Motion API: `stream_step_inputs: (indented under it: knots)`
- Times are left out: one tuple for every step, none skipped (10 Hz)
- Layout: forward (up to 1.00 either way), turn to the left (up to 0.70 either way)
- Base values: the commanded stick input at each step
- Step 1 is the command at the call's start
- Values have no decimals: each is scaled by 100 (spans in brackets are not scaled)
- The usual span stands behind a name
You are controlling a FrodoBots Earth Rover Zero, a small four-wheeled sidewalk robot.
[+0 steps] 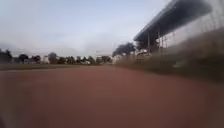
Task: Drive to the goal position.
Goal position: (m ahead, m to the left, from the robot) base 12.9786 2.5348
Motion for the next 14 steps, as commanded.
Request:
stream_step_inputs:
  knots:
    - [70,-5]
    - [70,-16]
    - [70,-26]
    - [70,-34]
    - [70,-34]
    - [70,-34]
    - [70,-34]
    - [70,-25]
    - [70,-8]
    - [70,0]
    - [70,0]
    - [70,0]
    - [70,0]
    - [70,0]
